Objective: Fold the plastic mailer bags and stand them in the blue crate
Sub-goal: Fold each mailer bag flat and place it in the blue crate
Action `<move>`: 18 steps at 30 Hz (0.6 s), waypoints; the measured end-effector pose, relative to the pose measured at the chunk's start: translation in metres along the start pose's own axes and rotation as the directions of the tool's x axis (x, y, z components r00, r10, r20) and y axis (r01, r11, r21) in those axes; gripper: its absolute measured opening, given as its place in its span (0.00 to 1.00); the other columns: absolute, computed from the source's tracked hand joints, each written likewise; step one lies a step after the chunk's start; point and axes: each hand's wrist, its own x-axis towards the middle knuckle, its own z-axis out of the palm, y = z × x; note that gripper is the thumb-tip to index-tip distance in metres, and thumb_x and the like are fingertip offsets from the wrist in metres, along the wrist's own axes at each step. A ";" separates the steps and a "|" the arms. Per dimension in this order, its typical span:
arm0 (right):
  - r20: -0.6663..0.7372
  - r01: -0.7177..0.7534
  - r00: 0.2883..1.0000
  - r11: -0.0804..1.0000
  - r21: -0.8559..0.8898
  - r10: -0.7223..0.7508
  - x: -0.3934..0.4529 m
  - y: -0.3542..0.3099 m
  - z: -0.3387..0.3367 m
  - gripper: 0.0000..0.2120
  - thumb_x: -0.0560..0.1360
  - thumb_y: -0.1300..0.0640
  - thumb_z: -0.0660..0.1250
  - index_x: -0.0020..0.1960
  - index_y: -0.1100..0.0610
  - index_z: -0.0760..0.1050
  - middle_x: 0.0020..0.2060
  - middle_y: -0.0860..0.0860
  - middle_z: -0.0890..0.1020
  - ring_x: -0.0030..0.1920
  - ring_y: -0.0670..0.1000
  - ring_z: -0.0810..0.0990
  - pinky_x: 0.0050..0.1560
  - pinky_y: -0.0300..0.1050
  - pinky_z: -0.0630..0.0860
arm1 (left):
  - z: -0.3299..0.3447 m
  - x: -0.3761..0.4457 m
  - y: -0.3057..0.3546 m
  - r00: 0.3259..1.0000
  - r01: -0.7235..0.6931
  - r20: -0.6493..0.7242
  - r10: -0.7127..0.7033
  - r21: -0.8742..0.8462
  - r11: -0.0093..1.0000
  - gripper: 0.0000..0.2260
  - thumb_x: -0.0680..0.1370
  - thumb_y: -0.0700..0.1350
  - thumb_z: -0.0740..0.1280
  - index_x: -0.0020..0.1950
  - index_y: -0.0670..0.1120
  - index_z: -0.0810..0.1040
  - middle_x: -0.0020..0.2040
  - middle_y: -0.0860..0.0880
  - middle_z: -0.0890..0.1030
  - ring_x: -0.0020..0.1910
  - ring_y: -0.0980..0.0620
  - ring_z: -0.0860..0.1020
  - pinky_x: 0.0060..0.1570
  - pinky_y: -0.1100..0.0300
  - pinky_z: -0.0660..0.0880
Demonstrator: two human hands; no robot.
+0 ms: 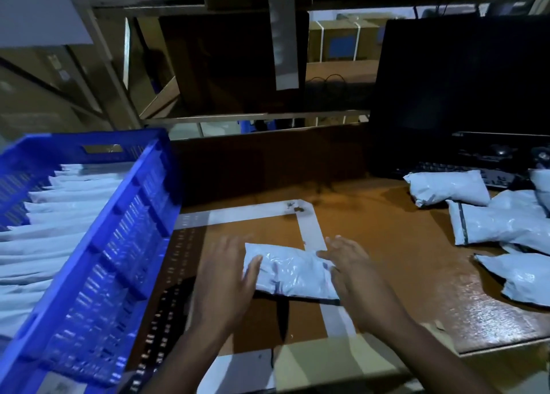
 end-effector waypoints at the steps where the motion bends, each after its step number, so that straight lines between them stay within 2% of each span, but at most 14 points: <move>1: 0.000 0.027 1.000 0.999 -0.040 -0.027 0.003 -0.007 0.009 0.18 0.83 0.56 0.58 0.71 0.46 0.73 0.73 0.41 0.67 0.75 0.44 0.60 0.74 0.44 0.60 | 0.003 0.009 0.008 0.995 -0.038 0.096 0.040 -0.029 0.999 0.15 0.83 0.55 0.62 0.69 0.54 0.74 0.65 0.53 0.76 0.65 0.52 0.73 0.62 0.53 0.72; 3: 0.035 0.049 0.998 0.992 -0.118 -0.046 0.008 -0.010 0.035 0.19 0.82 0.55 0.58 0.72 0.49 0.73 0.74 0.48 0.70 0.74 0.51 0.66 0.73 0.49 0.66 | 0.023 0.022 0.012 0.932 -0.060 0.357 0.060 -0.010 0.998 0.20 0.86 0.54 0.56 0.78 0.54 0.66 0.78 0.53 0.66 0.78 0.53 0.63 0.75 0.55 0.63; 5: 0.067 0.035 0.997 0.983 -0.180 -0.023 0.009 -0.007 0.057 0.20 0.80 0.55 0.58 0.71 0.52 0.74 0.71 0.54 0.74 0.71 0.55 0.72 0.72 0.51 0.66 | 0.046 0.021 0.003 0.843 -0.220 0.521 0.133 0.108 0.970 0.25 0.87 0.55 0.51 0.83 0.50 0.56 0.83 0.52 0.55 0.82 0.55 0.50 0.78 0.60 0.46; 7: 0.059 0.034 0.998 0.965 -0.260 -0.019 0.002 -0.004 0.070 0.22 0.79 0.53 0.56 0.71 0.52 0.74 0.70 0.54 0.76 0.71 0.55 0.73 0.75 0.50 0.61 | 0.057 0.008 -0.012 0.842 -0.288 0.510 0.174 0.153 0.945 0.30 0.84 0.61 0.39 0.83 0.48 0.53 0.83 0.52 0.53 0.82 0.55 0.49 0.77 0.61 0.38; 9: 0.049 0.074 0.997 0.944 -0.321 -0.062 -0.010 -0.002 0.074 0.22 0.79 0.53 0.56 0.72 0.51 0.73 0.71 0.52 0.75 0.72 0.52 0.72 0.78 0.48 0.54 | 0.063 -0.007 -0.022 0.855 -0.291 0.483 0.188 0.148 0.945 0.39 0.78 0.66 0.28 0.83 0.50 0.52 0.83 0.54 0.49 0.82 0.57 0.46 0.79 0.58 0.39; 11: 0.044 0.107 0.994 0.934 -0.341 -0.098 -0.017 -0.003 0.073 0.22 0.80 0.52 0.56 0.73 0.51 0.73 0.72 0.51 0.74 0.72 0.51 0.71 0.77 0.48 0.52 | 0.065 -0.017 -0.025 0.857 -0.261 0.486 0.170 0.126 0.957 0.42 0.74 0.67 0.24 0.84 0.52 0.48 0.82 0.58 0.44 0.81 0.60 0.42 0.80 0.57 0.40; 15: 0.023 0.071 0.997 0.935 -0.348 -0.067 -0.012 -0.001 0.074 0.24 0.80 0.51 0.51 0.72 0.52 0.74 0.71 0.52 0.75 0.72 0.51 0.72 0.76 0.45 0.49 | 0.069 -0.009 -0.025 0.865 -0.223 0.483 0.135 0.130 0.966 0.39 0.76 0.67 0.26 0.84 0.54 0.46 0.83 0.58 0.45 0.80 0.62 0.41 0.80 0.57 0.41; 18: 0.048 0.101 0.995 0.915 -0.391 -0.089 -0.020 0.001 0.074 0.24 0.81 0.50 0.52 0.74 0.52 0.71 0.73 0.52 0.72 0.74 0.52 0.70 0.75 0.50 0.53 | 0.065 -0.013 -0.026 0.854 -0.184 0.506 0.124 0.072 0.980 0.34 0.79 0.66 0.35 0.83 0.55 0.45 0.82 0.60 0.41 0.79 0.64 0.37 0.79 0.59 0.40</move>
